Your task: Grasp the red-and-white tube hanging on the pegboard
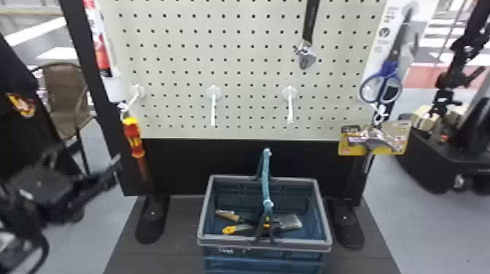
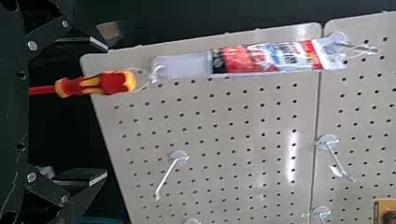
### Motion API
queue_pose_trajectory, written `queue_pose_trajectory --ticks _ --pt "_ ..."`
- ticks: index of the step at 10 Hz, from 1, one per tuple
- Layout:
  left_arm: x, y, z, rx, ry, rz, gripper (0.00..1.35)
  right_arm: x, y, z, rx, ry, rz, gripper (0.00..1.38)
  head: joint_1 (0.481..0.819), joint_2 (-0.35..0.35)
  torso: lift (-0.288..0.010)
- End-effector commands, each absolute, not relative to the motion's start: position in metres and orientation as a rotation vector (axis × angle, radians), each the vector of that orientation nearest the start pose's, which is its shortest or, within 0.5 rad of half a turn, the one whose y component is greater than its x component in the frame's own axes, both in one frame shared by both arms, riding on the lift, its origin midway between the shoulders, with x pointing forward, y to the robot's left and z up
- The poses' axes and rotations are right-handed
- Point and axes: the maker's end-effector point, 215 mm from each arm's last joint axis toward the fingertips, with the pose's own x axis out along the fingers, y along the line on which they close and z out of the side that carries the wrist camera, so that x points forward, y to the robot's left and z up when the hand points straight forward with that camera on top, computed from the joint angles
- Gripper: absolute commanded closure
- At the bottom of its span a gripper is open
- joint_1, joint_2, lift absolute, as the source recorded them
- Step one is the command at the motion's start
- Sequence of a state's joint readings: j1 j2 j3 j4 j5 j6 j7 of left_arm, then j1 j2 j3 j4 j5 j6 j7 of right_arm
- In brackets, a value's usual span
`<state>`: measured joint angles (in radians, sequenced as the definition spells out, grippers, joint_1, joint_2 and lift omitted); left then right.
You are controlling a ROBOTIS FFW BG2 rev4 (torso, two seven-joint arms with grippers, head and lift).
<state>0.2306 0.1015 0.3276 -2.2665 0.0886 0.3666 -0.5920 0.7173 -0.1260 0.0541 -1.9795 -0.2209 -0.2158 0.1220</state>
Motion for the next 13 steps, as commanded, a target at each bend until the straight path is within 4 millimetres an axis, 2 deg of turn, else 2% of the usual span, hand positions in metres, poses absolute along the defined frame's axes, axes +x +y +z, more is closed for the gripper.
queue_pose_trajectory --ticks 1,3,4,6,8,9,10,11,12,13 --pt "0.512 0.286 -0.146 0.145 -0.130 -0.342 0.34 0.361 -0.194 -0.395 0.154 0.097 0.186 0.15 0.549 0.000 -0.100" --pt "0.530 0.289 -0.098 0.161 -0.183 -0.348 0.34 0.362 -0.194 -0.394 0.152 0.094 0.187 0.15 0.549 0.000 -0.100" --pt "0.548 0.295 -0.087 0.170 -0.180 -0.344 0.33 0.363 -0.194 -0.393 0.152 0.092 0.187 0.15 0.549 0.000 -0.100" --pt "0.589 0.292 -0.091 0.065 -0.162 -0.411 0.32 0.364 -0.193 -0.392 0.150 0.089 0.188 0.15 0.549 0.000 -0.100" --pt "0.610 0.285 -0.078 0.071 -0.161 -0.438 0.32 0.365 -0.193 -0.391 0.150 0.087 0.191 0.15 0.549 0.000 -0.100" --pt "0.618 0.283 -0.064 0.089 -0.166 -0.448 0.32 0.365 -0.193 -0.391 0.150 0.087 0.193 0.15 0.549 0.000 -0.100" --pt "0.620 0.277 -0.046 0.098 -0.187 -0.461 0.32 0.365 -0.193 -0.392 0.150 0.089 0.193 0.15 0.549 0.000 -0.100" --pt "0.624 0.276 -0.038 0.114 -0.186 -0.457 0.33 0.366 -0.192 -0.393 0.148 0.092 0.193 0.15 0.549 0.000 -0.100" --pt "0.626 0.276 -0.034 0.135 -0.177 -0.455 0.38 0.366 -0.192 -0.393 0.148 0.092 0.193 0.14 0.549 0.000 -0.100" --pt "0.626 0.278 -0.037 0.142 -0.160 -0.456 0.76 0.366 -0.192 -0.393 0.147 0.092 0.194 0.14 0.549 0.000 -0.100"
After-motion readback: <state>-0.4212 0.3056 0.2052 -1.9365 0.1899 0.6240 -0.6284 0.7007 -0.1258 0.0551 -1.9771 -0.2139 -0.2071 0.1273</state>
